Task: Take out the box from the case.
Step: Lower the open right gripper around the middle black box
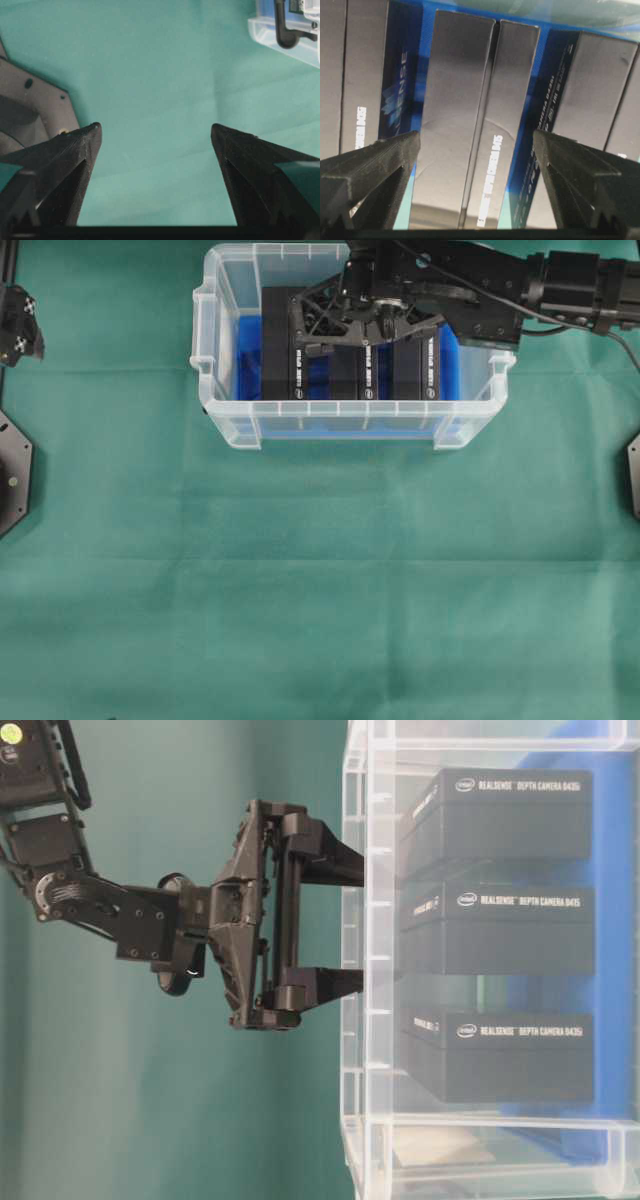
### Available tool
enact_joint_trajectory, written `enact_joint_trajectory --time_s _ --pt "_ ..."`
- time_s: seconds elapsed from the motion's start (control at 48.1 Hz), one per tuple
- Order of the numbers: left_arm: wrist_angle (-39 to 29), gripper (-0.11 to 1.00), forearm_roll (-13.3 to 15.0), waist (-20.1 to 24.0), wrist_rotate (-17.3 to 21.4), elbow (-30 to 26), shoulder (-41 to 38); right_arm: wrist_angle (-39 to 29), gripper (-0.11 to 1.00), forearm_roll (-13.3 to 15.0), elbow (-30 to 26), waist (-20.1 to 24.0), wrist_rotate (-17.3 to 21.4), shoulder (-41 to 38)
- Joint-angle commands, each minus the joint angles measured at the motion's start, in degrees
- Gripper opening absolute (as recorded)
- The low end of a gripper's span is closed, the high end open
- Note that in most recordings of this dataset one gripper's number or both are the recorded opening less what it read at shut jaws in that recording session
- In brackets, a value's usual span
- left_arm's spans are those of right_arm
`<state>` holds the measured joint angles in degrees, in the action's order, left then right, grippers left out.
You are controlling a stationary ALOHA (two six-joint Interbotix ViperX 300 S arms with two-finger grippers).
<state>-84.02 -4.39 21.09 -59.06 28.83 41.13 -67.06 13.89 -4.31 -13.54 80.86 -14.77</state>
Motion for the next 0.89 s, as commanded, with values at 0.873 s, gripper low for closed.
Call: enact_joint_trajectory --time_s 0.873 --pt "0.26 0.90 -0.18 0.18 -0.09 0.26 0.00 4.31 0.95 0.00 1.32 -0.35 0.00 -2.90"
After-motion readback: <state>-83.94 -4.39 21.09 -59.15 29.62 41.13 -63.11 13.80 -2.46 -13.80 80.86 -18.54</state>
